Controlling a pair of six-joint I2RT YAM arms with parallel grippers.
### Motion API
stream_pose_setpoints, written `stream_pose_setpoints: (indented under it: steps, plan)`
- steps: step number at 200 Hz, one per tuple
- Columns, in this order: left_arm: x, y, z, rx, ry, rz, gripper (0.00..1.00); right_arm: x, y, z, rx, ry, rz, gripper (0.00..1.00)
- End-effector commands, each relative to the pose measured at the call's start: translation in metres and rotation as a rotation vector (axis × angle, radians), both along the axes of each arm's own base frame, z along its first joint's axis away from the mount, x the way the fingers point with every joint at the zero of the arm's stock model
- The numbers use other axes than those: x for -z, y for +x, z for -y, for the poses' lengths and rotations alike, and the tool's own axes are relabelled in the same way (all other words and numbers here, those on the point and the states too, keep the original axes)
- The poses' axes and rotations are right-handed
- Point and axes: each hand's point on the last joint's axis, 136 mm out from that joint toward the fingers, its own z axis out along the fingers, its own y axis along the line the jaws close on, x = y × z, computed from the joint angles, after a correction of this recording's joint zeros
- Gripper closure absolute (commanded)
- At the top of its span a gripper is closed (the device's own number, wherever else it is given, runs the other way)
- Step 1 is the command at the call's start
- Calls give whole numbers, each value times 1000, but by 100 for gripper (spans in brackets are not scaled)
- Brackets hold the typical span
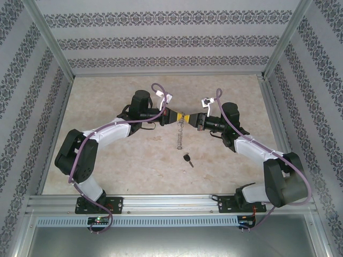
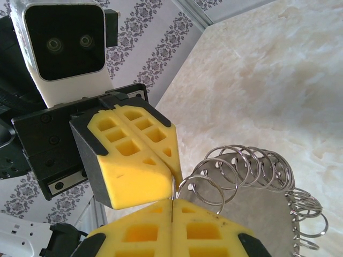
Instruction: Put the keys on the keyring
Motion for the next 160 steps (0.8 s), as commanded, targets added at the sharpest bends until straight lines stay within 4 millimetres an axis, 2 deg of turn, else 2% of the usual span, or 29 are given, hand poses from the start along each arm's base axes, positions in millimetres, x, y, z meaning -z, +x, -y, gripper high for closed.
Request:
stream_pose_setpoints:
  steps: [1, 19, 50, 74, 94, 132, 139, 152, 160]
  plan:
    - [-16, -10, 16, 71, -42, 38, 94, -26, 2, -7, -34, 36, 81, 100]
    - [-19, -12, 16, 80, -52, 38, 87, -25, 3, -7, -32, 35, 78, 100]
    - [-20, -14, 17, 83, -54, 39, 87, -24, 4, -7, -29, 33, 73, 100]
    - [-19, -15, 18, 87, -57, 38, 90, -23, 5, -7, -27, 32, 72, 100]
    - [-21, -15, 18, 89, -65, 39, 100, -22, 5, -7, -25, 31, 70, 100]
    - [-24, -16, 15, 75, -39, 75, 100, -25, 8, -2, -7, 34, 68, 100]
    - [-25, -16, 13, 71, -19, 88, 100, -28, 10, 3, 10, 40, 71, 92]
    - [-31, -18, 10, 75, 10, 124, 100, -36, 14, 15, 50, 52, 77, 70]
    - [-35, -19, 9, 80, 26, 144, 100, -43, 16, 21, 72, 61, 87, 62]
